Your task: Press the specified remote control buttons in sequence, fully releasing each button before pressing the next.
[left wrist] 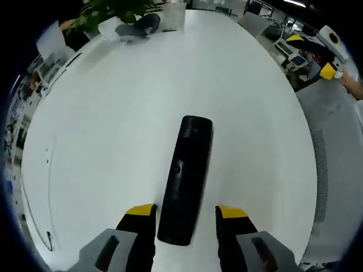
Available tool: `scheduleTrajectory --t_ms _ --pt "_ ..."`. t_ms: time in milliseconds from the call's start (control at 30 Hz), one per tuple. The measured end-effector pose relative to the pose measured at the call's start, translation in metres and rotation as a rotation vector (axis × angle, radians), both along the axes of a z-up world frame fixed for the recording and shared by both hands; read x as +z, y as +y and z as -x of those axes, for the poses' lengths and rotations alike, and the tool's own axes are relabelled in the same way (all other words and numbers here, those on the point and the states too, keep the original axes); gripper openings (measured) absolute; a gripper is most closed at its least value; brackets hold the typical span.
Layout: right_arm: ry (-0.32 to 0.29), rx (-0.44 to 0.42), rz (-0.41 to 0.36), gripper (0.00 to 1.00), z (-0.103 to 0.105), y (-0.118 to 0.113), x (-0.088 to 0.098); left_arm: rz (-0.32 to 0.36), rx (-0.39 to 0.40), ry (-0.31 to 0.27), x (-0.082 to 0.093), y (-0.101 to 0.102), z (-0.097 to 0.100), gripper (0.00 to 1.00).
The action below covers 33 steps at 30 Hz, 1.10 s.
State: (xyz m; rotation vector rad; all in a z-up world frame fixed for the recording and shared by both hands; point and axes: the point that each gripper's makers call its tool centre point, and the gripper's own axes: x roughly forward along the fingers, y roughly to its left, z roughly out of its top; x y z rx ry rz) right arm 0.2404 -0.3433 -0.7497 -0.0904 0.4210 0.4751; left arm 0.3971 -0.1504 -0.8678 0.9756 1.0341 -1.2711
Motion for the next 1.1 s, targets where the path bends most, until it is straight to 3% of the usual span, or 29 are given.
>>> scheduleTrajectory --t_ms 33,100,467,1100 --pt "0.000 0.000 0.001 0.44 0.000 0.000 0.000 -0.005 -0.007 -0.003 0.000 0.001 0.000 0.28" --pt "0.001 -0.001 0.004 0.43 0.000 0.000 0.000 0.006 -0.042 -0.033 0.000 -0.001 -0.001 0.24" --pt "0.003 -0.006 0.006 0.43 0.000 -0.001 -0.001 0.038 0.015 -0.005 0.002 0.000 0.009 0.23" --pt "0.007 0.004 0.017 0.42 0.000 0.000 -0.001 0.040 0.018 -0.001 0.002 0.001 0.032 0.23"
